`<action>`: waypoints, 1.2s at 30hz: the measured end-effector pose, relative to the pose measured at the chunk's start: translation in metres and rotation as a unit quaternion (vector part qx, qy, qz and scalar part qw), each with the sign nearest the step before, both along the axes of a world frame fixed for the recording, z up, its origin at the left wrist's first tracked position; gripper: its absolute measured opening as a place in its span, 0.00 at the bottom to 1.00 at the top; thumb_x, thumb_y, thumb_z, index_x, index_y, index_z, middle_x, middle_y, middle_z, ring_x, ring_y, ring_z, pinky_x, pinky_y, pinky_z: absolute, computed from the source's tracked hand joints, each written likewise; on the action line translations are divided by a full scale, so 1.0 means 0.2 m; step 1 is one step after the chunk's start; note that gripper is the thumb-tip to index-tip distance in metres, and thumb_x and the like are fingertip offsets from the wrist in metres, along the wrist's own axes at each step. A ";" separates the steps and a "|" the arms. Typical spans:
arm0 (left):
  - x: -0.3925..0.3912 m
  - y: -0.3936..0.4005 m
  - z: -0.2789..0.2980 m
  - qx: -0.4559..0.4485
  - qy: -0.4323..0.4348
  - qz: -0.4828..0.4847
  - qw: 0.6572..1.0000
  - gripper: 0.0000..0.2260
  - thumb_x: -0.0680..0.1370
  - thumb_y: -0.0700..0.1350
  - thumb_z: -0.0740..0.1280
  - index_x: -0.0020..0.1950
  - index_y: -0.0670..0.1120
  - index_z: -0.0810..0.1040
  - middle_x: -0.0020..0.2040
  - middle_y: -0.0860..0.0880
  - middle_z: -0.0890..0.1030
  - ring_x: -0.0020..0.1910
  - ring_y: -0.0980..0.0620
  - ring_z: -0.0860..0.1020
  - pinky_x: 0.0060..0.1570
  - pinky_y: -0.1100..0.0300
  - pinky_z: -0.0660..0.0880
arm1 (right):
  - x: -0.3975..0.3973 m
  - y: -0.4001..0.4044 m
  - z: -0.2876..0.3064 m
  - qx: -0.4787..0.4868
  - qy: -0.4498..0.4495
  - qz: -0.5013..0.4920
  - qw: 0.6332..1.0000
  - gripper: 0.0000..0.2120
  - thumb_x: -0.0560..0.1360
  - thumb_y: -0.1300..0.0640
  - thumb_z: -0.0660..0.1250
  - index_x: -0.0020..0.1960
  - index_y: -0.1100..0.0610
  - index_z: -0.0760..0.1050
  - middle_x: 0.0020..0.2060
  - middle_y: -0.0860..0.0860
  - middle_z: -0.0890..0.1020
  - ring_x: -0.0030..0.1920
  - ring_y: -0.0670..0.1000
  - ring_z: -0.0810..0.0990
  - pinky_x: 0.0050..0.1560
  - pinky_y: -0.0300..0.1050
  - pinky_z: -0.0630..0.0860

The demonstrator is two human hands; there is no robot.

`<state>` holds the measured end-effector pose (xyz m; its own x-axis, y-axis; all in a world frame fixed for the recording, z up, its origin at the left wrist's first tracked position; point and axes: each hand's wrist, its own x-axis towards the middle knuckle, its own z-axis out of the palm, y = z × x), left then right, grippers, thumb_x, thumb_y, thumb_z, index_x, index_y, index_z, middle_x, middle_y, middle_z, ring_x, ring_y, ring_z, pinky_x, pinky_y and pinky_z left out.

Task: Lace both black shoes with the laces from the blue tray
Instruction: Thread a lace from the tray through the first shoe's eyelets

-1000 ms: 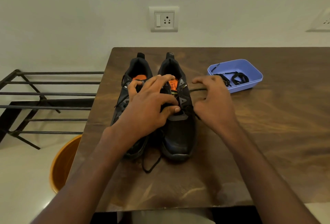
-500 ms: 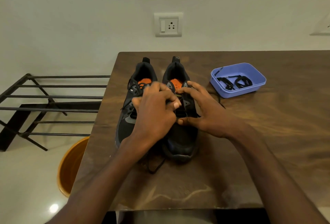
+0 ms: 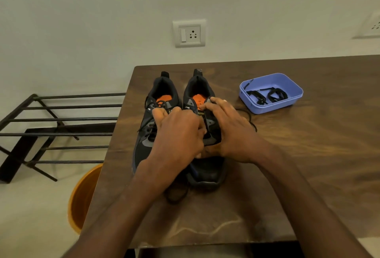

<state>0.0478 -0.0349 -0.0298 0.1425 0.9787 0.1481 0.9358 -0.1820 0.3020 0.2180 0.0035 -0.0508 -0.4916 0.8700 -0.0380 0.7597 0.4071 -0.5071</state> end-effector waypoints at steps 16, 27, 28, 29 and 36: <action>-0.04 0.03 0.03 0.000 -0.020 -0.020 1.000 0.04 0.80 0.48 0.71 0.53 0.52 0.83 0.49 0.54 0.75 0.49 0.53 0.76 0.52 0.53 0.76 | 0.00 0.00 0.01 -0.023 -0.001 -0.024 0.999 0.59 0.57 0.28 0.79 0.79 0.33 0.49 0.82 0.41 0.49 0.82 0.51 0.50 0.76 0.70 0.59; -0.10 0.03 0.07 -0.008 -0.432 -0.018 0.902 0.02 0.83 0.39 0.67 0.54 0.44 0.76 0.44 0.47 0.81 0.39 0.55 0.78 0.35 0.64 0.75 | 0.00 0.01 0.01 -0.032 0.016 -0.031 0.999 0.59 0.56 0.28 0.80 0.77 0.32 0.50 0.81 0.40 0.51 0.81 0.49 0.54 0.75 0.71 0.60; -0.11 0.03 0.04 0.023 -0.339 -0.038 0.940 0.05 0.81 0.40 0.71 0.55 0.45 0.77 0.45 0.49 0.79 0.39 0.58 0.76 0.40 0.65 0.75 | 0.00 0.01 0.01 -0.031 0.019 -0.028 0.999 0.59 0.56 0.28 0.79 0.77 0.32 0.49 0.81 0.40 0.51 0.81 0.49 0.54 0.75 0.71 0.61; -0.11 0.04 0.01 0.037 -0.249 -0.063 0.966 0.07 0.79 0.41 0.73 0.55 0.47 0.78 0.47 0.50 0.78 0.42 0.58 0.75 0.45 0.67 0.74 | 0.00 0.01 0.01 -0.029 0.024 -0.025 0.999 0.59 0.56 0.28 0.79 0.77 0.32 0.49 0.81 0.41 0.51 0.81 0.50 0.55 0.74 0.71 0.61; -0.10 0.06 -0.03 0.082 -0.014 -0.071 0.994 0.03 0.79 0.44 0.71 0.47 0.50 0.84 0.49 0.53 0.77 0.50 0.49 0.70 0.50 0.55 0.68 | 0.00 0.01 0.00 -0.026 0.029 -0.024 0.999 0.58 0.56 0.27 0.79 0.77 0.31 0.50 0.82 0.40 0.50 0.81 0.50 0.56 0.73 0.72 0.62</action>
